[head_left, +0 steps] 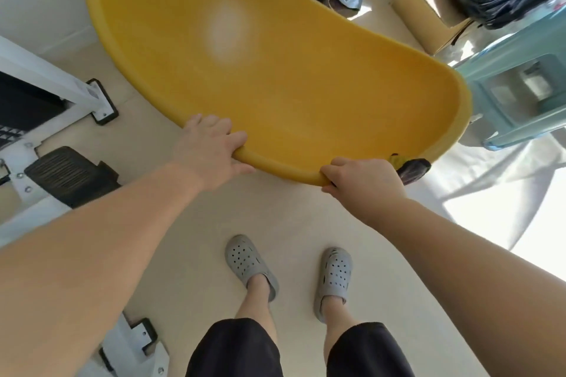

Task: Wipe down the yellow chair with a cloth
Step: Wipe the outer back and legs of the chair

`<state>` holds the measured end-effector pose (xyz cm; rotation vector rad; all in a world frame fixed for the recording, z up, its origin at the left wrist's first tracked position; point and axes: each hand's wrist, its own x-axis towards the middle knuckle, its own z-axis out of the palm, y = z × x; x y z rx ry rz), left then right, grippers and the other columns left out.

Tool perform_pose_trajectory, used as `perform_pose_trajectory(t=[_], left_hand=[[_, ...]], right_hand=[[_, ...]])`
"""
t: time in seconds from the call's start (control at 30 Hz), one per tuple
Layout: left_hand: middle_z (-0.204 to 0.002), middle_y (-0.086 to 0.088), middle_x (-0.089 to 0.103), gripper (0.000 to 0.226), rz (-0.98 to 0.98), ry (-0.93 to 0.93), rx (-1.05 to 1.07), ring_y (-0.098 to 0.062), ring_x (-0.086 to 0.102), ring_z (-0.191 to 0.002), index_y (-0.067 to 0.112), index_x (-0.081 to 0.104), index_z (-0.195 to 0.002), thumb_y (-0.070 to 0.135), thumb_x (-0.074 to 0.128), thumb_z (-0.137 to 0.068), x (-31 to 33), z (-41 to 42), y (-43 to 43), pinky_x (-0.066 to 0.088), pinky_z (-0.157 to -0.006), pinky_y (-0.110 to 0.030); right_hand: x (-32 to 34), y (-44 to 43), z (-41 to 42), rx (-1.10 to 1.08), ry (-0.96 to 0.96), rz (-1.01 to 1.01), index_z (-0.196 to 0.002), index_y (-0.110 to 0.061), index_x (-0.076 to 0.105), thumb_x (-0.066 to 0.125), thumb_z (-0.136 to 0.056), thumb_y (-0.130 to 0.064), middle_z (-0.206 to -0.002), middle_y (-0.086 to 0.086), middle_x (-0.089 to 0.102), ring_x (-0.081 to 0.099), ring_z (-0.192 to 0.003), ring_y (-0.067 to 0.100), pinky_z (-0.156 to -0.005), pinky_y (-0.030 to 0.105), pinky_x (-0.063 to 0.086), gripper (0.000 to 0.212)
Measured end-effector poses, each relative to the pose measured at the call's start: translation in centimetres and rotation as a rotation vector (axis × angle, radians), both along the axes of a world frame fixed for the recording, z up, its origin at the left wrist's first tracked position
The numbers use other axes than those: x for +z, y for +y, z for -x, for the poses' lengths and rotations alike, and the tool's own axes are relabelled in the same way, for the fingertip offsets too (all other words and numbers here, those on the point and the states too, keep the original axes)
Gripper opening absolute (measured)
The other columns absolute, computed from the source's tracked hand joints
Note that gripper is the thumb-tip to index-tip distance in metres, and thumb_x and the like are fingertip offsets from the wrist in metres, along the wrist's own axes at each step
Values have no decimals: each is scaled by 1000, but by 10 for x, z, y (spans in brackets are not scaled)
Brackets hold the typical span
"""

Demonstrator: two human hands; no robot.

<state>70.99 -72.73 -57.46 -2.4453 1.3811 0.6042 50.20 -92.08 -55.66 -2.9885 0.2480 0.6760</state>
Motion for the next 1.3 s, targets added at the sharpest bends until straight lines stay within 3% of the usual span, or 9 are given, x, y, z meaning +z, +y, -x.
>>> perform_pose_trajectory(t=[0.3, 0.37, 0.47, 0.53, 0.7, 0.83, 0.93, 1.13, 1.3], left_hand=[[-117, -3, 52, 51, 140, 34, 226, -28, 44, -115, 26, 56, -128, 63, 34, -100, -9, 71, -36, 33, -95, -44], [-120, -2, 54, 48, 194, 76, 258, -27, 45, -116, 28, 55, -133, 60, 37, -101, -10, 73, -41, 34, -95, -43], [-128, -2, 57, 53, 325, 169, 303, -27, 49, -120, 25, 57, -136, 59, 49, -97, -8, 61, -29, 37, -95, -42], [-135, -4, 56, 66, 336, 95, 327, -28, 49, -126, 23, 58, -136, 70, 51, -90, -4, 44, -8, 39, -101, -45], [-128, -4, 62, 83, 205, 18, 337, -31, 53, -123, 26, 64, -130, 86, 42, -77, 3, 12, 56, 39, -101, -50], [-109, -3, 70, 50, 275, 38, 205, -33, 62, -101, 20, 70, -118, 57, 49, -94, -10, 0, 78, 47, -81, -47], [-103, -2, 70, 32, 342, 21, 157, -32, 62, -94, 19, 71, -112, 44, 59, -96, -16, -7, 77, 45, -74, -44], [-94, -3, 67, 43, 415, -57, 175, -31, 62, -86, 16, 70, -107, 48, 46, -92, -22, -7, 64, 41, -69, -43], [-95, -6, 65, 27, 411, -70, 293, -33, 60, -95, 17, 70, -109, 38, 64, -94, -19, -31, 25, 41, -73, -44]], right_hand=[[2, -95, 1, 79, -52, 222, -108, -32, 62, 48, -103, -44, -104, -13, 66, 64, -74, 20, -55, 29, 46, 20], [-1, -104, -4, -29, -80, 226, -116, -32, 62, 52, -102, -40, -121, -10, 66, 69, -79, 24, -59, 32, 52, 19], [-3, -96, -20, -157, -67, 167, -145, -36, 45, 54, -101, -45, -158, -4, 42, 70, -99, 30, -68, 37, 55, 46], [-1, -70, -32, -174, -75, 18, -152, -38, 37, 52, -100, -53, -163, -7, 33, 65, -115, 27, -78, 39, 55, 56], [-23, -1, -40, -231, -202, -196, -139, -37, 57, 55, -98, -56, -149, -6, 50, 69, -98, 25, -68, 34, 52, 45], [-47, 4, -38, -225, -321, -253, -124, -26, 69, 67, -94, -43, -119, 1, 64, 65, -65, 29, -54, 33, 50, 34], [-51, -5, -40, -172, -337, -261, -120, -26, 70, 64, -95, -43, -114, -1, 65, 57, -46, 23, -46, 36, 52, 31], [-44, -30, -65, -182, -293, -344, -123, -31, 69, 61, -96, -42, -119, -11, 62, 63, -45, 11, -49, 34, 54, 30], [-38, -68, -108, -219, -288, -399, -127, -35, 68, 64, -98, -37, -121, -16, 58, 65, -52, 7, -55, 29, 54, 29]])
